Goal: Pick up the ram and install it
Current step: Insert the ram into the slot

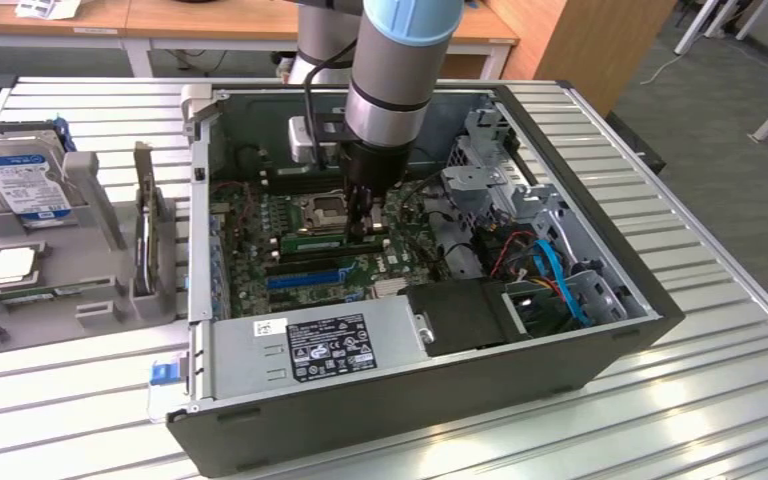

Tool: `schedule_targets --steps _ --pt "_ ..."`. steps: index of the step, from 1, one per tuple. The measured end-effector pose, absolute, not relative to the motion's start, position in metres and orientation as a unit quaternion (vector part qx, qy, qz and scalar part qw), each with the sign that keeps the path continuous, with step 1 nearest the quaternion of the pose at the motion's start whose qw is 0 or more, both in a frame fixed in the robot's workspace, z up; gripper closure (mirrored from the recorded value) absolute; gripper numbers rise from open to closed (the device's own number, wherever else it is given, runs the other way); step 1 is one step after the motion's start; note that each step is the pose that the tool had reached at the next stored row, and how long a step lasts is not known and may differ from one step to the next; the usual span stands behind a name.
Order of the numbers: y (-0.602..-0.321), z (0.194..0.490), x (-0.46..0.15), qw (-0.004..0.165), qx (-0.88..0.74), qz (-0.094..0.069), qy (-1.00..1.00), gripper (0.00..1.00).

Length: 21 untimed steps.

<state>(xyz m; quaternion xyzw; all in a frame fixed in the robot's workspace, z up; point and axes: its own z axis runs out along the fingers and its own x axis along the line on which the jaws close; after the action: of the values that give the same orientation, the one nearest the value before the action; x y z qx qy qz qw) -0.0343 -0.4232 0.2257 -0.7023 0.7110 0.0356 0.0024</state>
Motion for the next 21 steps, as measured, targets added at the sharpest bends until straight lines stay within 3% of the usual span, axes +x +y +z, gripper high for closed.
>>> schedule_targets --steps 21 --pt "-0.4232 0.2257 -0.0344 0.003 -0.711 0.036 0.702 0.88"
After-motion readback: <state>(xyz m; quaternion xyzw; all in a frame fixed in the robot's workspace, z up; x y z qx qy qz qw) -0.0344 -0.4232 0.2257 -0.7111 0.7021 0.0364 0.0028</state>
